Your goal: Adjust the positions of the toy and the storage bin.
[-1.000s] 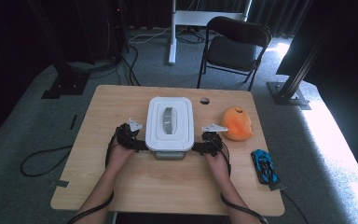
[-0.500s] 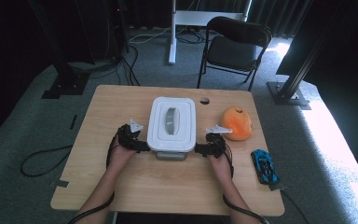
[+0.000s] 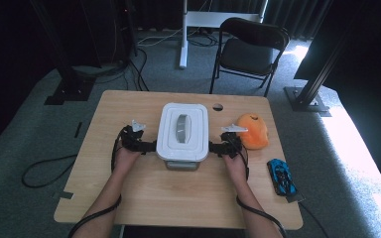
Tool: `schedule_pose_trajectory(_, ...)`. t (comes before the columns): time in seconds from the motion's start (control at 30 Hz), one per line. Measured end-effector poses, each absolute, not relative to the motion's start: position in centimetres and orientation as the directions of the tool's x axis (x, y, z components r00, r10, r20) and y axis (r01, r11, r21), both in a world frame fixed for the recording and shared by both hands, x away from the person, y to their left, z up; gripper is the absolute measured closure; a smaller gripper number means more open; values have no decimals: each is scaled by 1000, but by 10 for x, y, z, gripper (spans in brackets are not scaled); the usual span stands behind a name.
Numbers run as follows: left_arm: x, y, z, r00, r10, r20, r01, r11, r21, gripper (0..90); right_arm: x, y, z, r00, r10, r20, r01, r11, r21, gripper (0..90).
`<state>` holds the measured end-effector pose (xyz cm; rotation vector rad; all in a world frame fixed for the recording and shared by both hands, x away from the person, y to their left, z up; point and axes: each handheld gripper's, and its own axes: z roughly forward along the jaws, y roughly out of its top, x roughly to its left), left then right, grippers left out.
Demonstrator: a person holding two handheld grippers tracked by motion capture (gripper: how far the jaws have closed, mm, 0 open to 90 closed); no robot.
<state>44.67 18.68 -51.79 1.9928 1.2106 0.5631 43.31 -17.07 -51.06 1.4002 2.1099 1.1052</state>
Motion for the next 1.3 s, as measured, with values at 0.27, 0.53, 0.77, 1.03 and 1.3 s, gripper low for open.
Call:
schedule_pose_trajectory(0.27, 466, 184, -518, 442, 897, 6, 559, -281, 780, 2, 454, -167, -517, -422, 902, 93, 621, 213, 754, 168)
schedule_pose_trajectory(0.53, 474, 179, -519, 457, 890, 9, 559, -295, 775, 2, 463, -165, -524, -415, 901, 123, 643, 195, 740, 159)
schedule_pose_trajectory(0.77, 471, 170, -521, 483, 875, 19, 549, -320, 772, 2, 463, -160, -526, -430, 892, 137, 644, 197, 739, 165)
schedule_pose_trajectory(1.03, 460, 171, -518, 477, 878, 34, 535, -320, 782, 3, 459, -157, -521, -467, 876, 120, 624, 230, 747, 203)
schedule_pose_trajectory(1.3, 441, 175, -515, 465, 884, 45, 527, -317, 788, 3, 451, -152, -516, -498, 860, 110, 606, 254, 754, 219)
